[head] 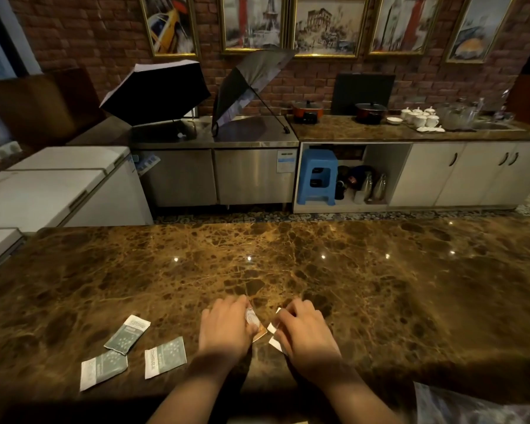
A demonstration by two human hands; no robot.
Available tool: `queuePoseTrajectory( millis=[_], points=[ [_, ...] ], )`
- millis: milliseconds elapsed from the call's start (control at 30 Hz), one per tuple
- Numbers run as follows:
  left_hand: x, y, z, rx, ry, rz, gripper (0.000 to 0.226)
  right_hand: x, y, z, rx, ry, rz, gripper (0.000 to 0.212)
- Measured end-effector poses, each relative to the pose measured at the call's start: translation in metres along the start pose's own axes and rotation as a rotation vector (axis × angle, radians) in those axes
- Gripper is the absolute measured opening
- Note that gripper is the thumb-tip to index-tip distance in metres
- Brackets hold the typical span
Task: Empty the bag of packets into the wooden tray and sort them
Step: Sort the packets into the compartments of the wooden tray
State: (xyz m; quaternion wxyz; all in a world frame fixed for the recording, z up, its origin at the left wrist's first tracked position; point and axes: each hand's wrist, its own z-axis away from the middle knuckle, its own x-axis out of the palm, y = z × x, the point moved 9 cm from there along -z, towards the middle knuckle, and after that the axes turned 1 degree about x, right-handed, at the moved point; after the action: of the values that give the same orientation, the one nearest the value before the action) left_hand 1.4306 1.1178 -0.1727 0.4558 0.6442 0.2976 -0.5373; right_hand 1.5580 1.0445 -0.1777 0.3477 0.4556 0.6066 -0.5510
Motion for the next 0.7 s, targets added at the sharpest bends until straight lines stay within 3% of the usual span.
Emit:
queuePoseTrajectory(
  millis=[133,267,400,533,700],
  points=[
    [-0.001,-0.004,0.006,-0.061,-0.003,0.235,0.034,-0.008,-0.003,0.008,0.059,0.080,-0.184,0.021],
    [-0.015,-0.017,0.018,-0.099,0.066,0.490,0.040,-0.017,0.003,0.016,0.133,0.096,-0.392,0.036],
    [-0.035,-0.026,0.030,-0.095,0.124,0.644,0.042,-0.029,0.015,0.026,0.287,0.146,-0.471,0.032],
    [-0.062,-0.039,0.045,-0.115,0.163,0.696,0.045,-0.042,0.001,0.030,0.332,0.073,-0.513,0.024],
    [-0.085,-0.058,0.079,-0.157,0.192,0.708,0.052,-0.051,-0.029,0.050,0.296,-0.108,-0.538,0.027]
  ],
)
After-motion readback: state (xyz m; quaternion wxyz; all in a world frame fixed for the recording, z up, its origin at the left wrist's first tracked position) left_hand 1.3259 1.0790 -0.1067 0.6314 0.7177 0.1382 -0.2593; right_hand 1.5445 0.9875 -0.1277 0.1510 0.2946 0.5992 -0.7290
